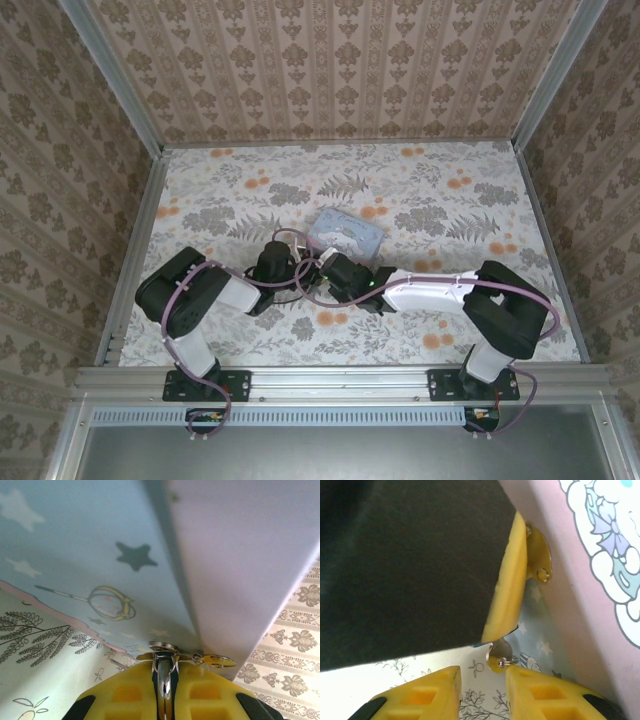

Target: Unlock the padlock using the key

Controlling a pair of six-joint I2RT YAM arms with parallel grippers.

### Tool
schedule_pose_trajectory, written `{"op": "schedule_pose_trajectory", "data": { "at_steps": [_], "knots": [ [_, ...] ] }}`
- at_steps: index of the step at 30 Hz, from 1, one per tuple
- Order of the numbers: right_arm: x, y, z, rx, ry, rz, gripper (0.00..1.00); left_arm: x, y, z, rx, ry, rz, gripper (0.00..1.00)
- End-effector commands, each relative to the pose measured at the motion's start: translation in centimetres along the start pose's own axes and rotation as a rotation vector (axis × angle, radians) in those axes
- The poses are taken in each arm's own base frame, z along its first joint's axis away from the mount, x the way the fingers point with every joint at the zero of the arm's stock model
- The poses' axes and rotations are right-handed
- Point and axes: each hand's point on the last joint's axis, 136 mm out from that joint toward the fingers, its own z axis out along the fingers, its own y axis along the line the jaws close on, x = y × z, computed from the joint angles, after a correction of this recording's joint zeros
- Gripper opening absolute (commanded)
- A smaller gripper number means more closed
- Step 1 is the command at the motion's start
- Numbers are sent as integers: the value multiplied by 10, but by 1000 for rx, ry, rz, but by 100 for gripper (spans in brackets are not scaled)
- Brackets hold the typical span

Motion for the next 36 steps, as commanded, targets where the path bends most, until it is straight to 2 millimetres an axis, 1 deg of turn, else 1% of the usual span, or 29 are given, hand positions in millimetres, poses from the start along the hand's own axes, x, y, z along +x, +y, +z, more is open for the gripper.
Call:
{"op": "schedule_pose_trajectory", "data": {
  "at_steps": [1,5,10,12,14,16,17,20,24,25,28,29,31,36],
  "knots": [
    [-19,-27,3,150,-63,72,30,11,-22,-2,55,56,22,0],
    [-28,-33,3,190,-99,113,24,14,-22,-1,53,60,20,0],
    [-38,-37,4,214,-136,160,20,18,-21,-1,54,62,16,0],
    [-43,-36,4,212,-153,177,19,19,-20,0,52,64,14,0],
    [-47,-34,5,193,-161,198,15,22,-19,0,50,69,12,0],
    [-52,-32,6,161,-169,226,12,24,-17,1,51,72,9,0],
    [-54,-31,7,136,-175,255,8,25,-16,2,50,72,6,0],
    [-58,-29,6,43,-189,334,0,26,-12,2,50,71,-4,0],
    [-63,-21,-1,-132,-207,424,0,26,-5,1,42,56,-10,0],
    [-62,-18,-2,-167,-202,433,3,24,-3,0,41,46,-9,0],
    [-54,-11,-7,-243,-178,468,32,21,-1,0,37,31,3,0],
    [-50,-11,-9,-260,-171,490,39,19,0,-1,29,26,6,0],
    [-43,-10,-13,-298,-164,535,46,18,4,-1,18,18,19,0],
    [-29,-6,-18,-366,-163,669,54,17,12,-1,-13,12,49,0]
  ]
}}
